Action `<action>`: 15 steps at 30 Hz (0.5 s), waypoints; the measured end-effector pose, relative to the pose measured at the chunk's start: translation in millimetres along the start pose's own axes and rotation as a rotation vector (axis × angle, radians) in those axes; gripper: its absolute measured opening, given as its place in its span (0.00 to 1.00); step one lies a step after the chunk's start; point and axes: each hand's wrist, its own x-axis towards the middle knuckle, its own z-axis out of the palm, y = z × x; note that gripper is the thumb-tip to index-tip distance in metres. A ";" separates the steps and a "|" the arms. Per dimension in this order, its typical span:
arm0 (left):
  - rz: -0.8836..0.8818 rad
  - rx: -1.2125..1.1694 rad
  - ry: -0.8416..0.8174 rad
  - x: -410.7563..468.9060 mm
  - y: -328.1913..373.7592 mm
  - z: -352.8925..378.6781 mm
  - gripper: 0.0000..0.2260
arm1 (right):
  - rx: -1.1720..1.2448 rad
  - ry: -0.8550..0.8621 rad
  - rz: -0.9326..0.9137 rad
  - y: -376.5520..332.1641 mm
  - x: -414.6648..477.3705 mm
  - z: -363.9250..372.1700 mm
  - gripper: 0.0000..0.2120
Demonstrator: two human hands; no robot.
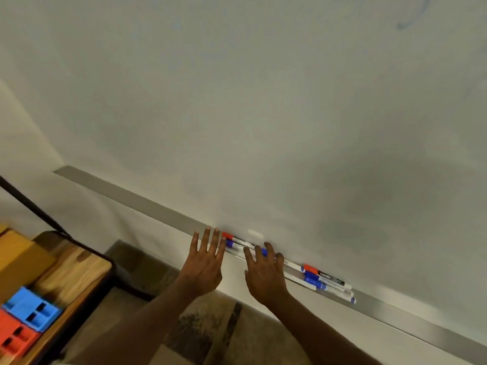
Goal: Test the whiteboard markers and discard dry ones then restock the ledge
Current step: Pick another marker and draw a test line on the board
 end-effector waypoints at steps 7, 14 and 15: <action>0.004 -0.024 -0.019 19.2 -6.4 6.9 0.35 | -0.055 0.036 -0.031 -7.8 35.7 2.0 0.23; 0.023 -0.003 -0.013 28.5 -9.9 12.1 0.36 | -0.140 -0.021 -0.080 -14.2 59.4 0.2 0.13; 0.020 0.001 -0.019 29.4 -10.5 11.9 0.36 | -0.157 -0.040 -0.091 -14.9 60.8 -1.6 0.13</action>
